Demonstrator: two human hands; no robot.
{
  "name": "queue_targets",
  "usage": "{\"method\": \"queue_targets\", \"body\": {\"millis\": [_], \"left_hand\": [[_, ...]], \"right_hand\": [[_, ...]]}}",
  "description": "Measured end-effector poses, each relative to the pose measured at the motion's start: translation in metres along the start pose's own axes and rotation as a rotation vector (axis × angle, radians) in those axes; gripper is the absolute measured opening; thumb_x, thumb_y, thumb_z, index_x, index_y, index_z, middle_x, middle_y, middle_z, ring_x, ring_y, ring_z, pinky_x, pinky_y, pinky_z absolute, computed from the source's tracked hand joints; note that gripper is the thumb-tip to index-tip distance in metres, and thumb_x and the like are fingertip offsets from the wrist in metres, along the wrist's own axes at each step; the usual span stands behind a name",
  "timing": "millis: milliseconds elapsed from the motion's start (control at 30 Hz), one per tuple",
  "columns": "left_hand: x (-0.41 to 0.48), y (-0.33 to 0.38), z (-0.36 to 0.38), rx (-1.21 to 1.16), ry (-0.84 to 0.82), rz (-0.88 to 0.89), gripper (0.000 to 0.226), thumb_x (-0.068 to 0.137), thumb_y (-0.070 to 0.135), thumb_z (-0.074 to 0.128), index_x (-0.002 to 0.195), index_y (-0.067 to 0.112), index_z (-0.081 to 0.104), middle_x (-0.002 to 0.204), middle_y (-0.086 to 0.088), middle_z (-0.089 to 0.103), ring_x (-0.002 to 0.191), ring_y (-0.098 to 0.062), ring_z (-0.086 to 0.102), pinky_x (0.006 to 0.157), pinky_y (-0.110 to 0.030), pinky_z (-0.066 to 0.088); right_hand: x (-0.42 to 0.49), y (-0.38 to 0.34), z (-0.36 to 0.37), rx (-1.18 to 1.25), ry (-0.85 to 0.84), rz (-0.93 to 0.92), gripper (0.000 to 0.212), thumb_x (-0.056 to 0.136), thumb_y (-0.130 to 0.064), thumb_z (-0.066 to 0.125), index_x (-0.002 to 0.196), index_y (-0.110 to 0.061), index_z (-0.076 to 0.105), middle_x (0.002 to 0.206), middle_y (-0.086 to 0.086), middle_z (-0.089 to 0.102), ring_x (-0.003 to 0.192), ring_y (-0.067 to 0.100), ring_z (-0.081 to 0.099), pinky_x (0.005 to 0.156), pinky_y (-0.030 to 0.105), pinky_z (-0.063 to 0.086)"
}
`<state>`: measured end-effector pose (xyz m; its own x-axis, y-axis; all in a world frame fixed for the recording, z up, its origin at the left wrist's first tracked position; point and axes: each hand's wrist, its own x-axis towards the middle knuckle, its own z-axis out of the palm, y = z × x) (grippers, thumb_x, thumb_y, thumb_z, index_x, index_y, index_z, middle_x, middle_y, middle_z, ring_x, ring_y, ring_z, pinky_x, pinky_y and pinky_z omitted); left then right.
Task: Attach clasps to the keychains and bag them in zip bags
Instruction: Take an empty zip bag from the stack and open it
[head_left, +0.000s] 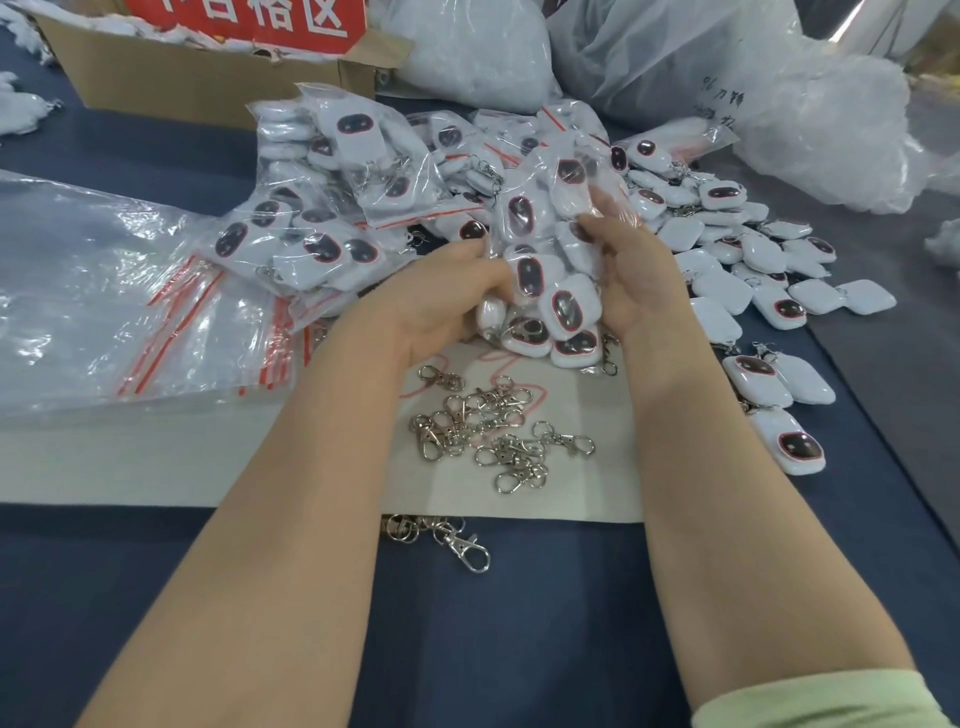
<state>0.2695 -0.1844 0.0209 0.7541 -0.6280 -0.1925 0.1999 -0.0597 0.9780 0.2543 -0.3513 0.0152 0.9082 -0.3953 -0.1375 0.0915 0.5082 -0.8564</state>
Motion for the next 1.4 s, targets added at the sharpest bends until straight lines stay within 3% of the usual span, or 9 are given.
{"method": "queue_targets", "body": {"millis": [100,167,267,367,467,700,967,1233,1400], "left_hand": [[-0.002,0.001,-0.001,-0.041,0.012,-0.012,0.028,0.080,-0.014,0.037,0.079,0.010,0.052,0.079,-0.005,0.062,0.067,-0.014,0.060,0.061,-0.026,0.051],[-0.002,0.000,-0.002,0.006,0.052,-0.037,0.025,0.078,-0.013,0.038,0.088,0.007,0.050,0.093,-0.012,0.055,0.082,-0.021,0.054,0.068,-0.030,0.047],[-0.001,0.000,-0.002,0.058,0.035,-0.056,0.032,0.080,-0.010,0.044,0.103,0.011,0.052,0.112,-0.015,0.058,0.096,-0.023,0.054,0.082,-0.034,0.047],[-0.003,0.000,-0.001,0.222,-0.008,-0.007,0.042,0.080,0.004,0.062,0.107,0.033,0.050,0.100,0.008,0.061,0.094,-0.008,0.058,0.075,-0.024,0.048],[-0.002,0.000,0.000,0.419,0.038,0.031,0.057,0.075,0.014,0.073,0.122,0.031,0.045,0.099,0.008,0.063,0.092,-0.010,0.061,0.075,-0.026,0.050],[-0.002,-0.001,0.003,0.382,0.059,0.068,0.049,0.077,0.006,0.071,0.100,0.041,0.045,0.097,0.012,0.064,0.097,-0.011,0.063,0.097,-0.039,0.047],[0.000,-0.001,0.004,0.361,0.116,0.002,0.051,0.075,0.010,0.070,0.121,0.022,0.053,0.105,0.000,0.067,0.100,-0.019,0.063,0.096,-0.044,0.047],[0.006,-0.005,0.010,0.342,0.243,0.019,0.039,0.073,0.015,0.073,0.109,0.021,0.058,0.094,0.004,0.067,0.088,-0.015,0.064,0.081,-0.034,0.051],[0.005,-0.003,0.012,0.334,0.253,0.005,0.044,0.073,0.014,0.075,0.113,0.018,0.057,0.097,0.002,0.066,0.086,-0.013,0.063,0.070,-0.028,0.047]], "right_hand": [[-0.001,-0.001,0.000,0.019,0.009,0.008,0.035,0.091,0.008,0.051,0.120,-0.008,0.062,0.099,0.015,0.069,0.075,0.021,0.069,0.071,0.035,0.060],[-0.001,-0.001,0.001,0.021,0.011,0.013,0.032,0.091,0.008,0.051,0.114,-0.008,0.063,0.098,0.015,0.069,0.072,0.020,0.069,0.064,0.032,0.059],[0.000,0.000,0.000,0.013,0.000,0.014,0.032,0.091,0.008,0.051,0.115,-0.009,0.063,0.106,0.017,0.068,0.078,0.022,0.068,0.071,0.035,0.059],[0.002,0.001,-0.001,0.005,0.003,0.014,0.030,0.090,0.008,0.051,0.110,-0.011,0.064,0.106,0.016,0.069,0.079,0.021,0.068,0.075,0.037,0.059],[0.003,0.001,-0.001,0.011,0.005,0.006,0.031,0.091,0.008,0.051,0.111,-0.011,0.064,0.106,0.015,0.068,0.079,0.020,0.068,0.077,0.035,0.059],[0.002,0.002,0.000,-0.009,-0.008,0.010,0.036,0.091,0.008,0.049,0.121,-0.008,0.061,0.112,0.018,0.064,0.103,0.030,0.060,0.102,0.052,0.046],[0.002,0.003,0.001,-0.008,0.024,0.013,0.039,0.091,0.008,0.050,0.125,-0.007,0.059,0.127,0.020,0.062,0.118,0.035,0.059,0.103,0.051,0.045],[0.004,0.003,-0.001,-0.018,0.010,0.014,0.037,0.091,0.006,0.050,0.124,-0.009,0.061,0.110,0.014,0.069,0.084,0.021,0.068,0.084,0.038,0.058],[0.005,0.003,-0.001,-0.029,-0.022,0.015,0.032,0.091,0.006,0.050,0.114,-0.012,0.065,0.110,0.016,0.069,0.090,0.025,0.068,0.090,0.043,0.055]]}}
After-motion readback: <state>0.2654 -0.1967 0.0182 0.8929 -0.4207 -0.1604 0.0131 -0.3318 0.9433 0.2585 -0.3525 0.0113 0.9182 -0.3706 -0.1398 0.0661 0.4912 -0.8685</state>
